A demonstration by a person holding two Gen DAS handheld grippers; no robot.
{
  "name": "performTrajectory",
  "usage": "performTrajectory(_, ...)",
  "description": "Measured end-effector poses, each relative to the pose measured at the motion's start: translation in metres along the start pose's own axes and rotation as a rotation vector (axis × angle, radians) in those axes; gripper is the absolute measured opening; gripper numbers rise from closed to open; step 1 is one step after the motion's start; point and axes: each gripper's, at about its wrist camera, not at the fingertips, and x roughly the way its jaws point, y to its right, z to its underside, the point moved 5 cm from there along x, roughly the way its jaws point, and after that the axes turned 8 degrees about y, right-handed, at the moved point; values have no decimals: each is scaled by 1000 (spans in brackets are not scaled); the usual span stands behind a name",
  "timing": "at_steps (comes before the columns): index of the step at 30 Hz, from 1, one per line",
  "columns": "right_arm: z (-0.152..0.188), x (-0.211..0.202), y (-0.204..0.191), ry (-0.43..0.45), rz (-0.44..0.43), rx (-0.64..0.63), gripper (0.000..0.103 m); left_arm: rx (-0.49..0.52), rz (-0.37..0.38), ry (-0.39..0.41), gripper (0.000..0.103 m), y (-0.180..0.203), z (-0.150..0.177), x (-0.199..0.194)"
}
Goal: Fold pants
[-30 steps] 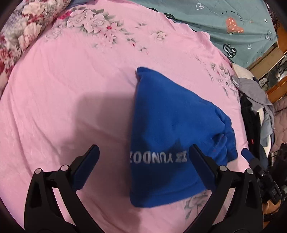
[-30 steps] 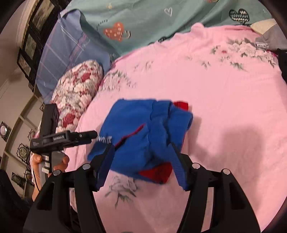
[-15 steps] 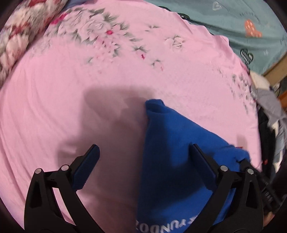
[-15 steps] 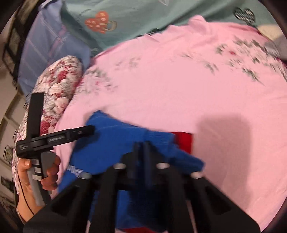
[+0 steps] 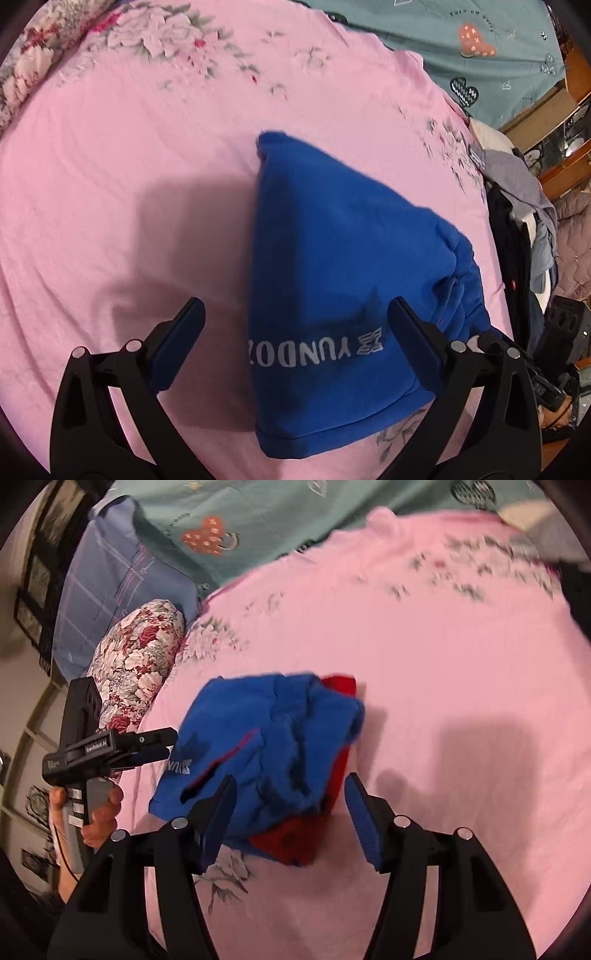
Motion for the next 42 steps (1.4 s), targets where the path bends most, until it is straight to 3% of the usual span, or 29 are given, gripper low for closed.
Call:
performTrajectory(3, 8, 9, 5, -26, -28, 56, 61, -44, 49, -42, 99, -9, 5, 7)
performTrajectory(8, 14, 25, 9, -74, -80, 134, 61, -26, 67, -44, 98, -2, 1, 12)
performTrajectory(10, 12, 31, 7, -80, -81, 149, 61, 8, 56, -51, 88, 7, -1, 16)
performTrajectory(11, 11, 34, 6, -86, -87, 152, 62, 26, 66, -68, 75, 13, -1, 19)
performTrajectory(18, 2, 45, 7, -101, -116, 193, 66, 21, 70, -71, 68, 18, -3, 24)
performTrajectory(20, 3, 47, 4, -93, -98, 184, 63, 21, 59, -65, 66, 20, -3, 24)
performTrajectory(24, 4, 46, -3, -84, -36, 156, 41, 49, 39, -42, 40, 34, -1, 14)
performTrajectory(27, -1, 38, -17, -66, -36, 96, 33, 108, 28, 0, 27, 49, -3, -2)
performTrajectory(29, -11, 30, -35, -48, -65, 45, 33, 131, 45, 38, 26, 58, -7, -18)
performTrajectory(33, -43, 14, -83, 11, -89, -133, 32, 145, 37, 186, 26, 67, -38, -62)
performTrajectory(37, -92, 1, -129, 122, -114, -293, 32, 180, 22, 382, 26, 76, -94, -115)
performTrajectory(42, -174, 4, -178, 311, -136, -468, 32, 212, -76, 604, 28, 81, -172, -140)
